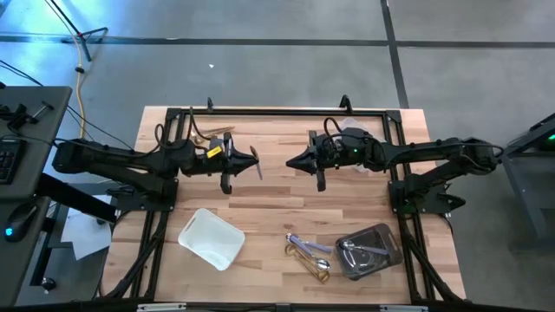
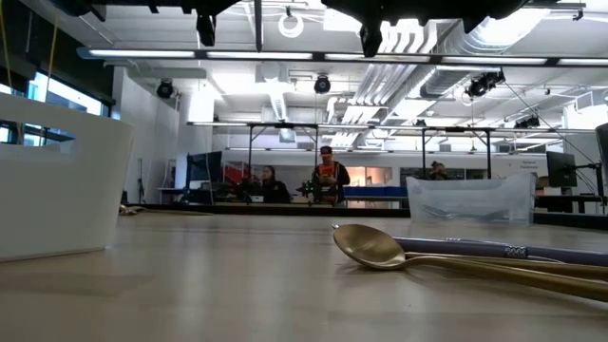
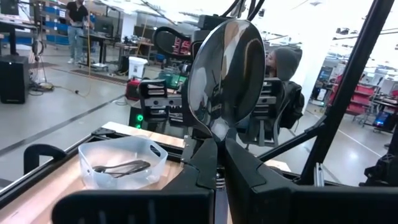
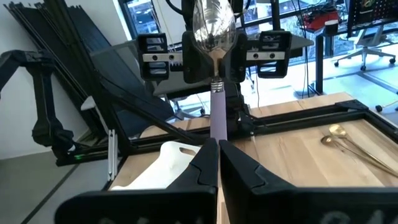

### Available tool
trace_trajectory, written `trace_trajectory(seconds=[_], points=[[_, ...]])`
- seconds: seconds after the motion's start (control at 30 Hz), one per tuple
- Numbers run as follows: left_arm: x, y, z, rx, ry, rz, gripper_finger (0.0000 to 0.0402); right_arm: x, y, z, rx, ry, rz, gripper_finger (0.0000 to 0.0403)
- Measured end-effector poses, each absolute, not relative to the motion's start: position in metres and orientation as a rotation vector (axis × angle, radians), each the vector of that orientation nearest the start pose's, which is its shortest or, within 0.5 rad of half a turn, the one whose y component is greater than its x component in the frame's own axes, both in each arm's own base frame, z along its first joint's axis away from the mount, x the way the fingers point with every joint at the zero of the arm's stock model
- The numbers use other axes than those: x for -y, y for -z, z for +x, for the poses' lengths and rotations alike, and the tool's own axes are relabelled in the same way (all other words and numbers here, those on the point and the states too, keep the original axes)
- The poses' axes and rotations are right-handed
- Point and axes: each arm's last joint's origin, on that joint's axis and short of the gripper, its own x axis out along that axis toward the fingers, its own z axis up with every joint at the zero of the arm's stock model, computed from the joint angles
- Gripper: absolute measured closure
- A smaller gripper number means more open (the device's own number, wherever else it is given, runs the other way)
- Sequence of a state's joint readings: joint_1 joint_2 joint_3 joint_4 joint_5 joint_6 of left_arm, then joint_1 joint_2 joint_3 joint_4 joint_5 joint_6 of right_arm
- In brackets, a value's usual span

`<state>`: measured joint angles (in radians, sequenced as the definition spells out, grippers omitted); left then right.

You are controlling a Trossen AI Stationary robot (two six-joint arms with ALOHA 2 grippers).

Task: Sort silverware by color (type)
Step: Put the violet spoon into the black bin

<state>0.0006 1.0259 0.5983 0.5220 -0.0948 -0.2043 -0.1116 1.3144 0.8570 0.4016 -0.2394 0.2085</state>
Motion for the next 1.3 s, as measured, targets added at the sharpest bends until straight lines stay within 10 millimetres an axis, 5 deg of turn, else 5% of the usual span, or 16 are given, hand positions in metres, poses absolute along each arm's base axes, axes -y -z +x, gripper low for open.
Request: trace_trajectory(seconds=[0.83, 1.3], points=[[-0.004, -0.287, 0.233, 0.100, -0.096, -0.193, 0.0402, 0.025, -0.290, 0.299, -0.115, -0.090, 0.332, 0.0395], [-0.010, -0.292, 0.279, 0.066, -0.062, -0.146, 0.0401, 0.025, -0.299, 0.325, -0.182, 0.023, 0.241, 0.0194]])
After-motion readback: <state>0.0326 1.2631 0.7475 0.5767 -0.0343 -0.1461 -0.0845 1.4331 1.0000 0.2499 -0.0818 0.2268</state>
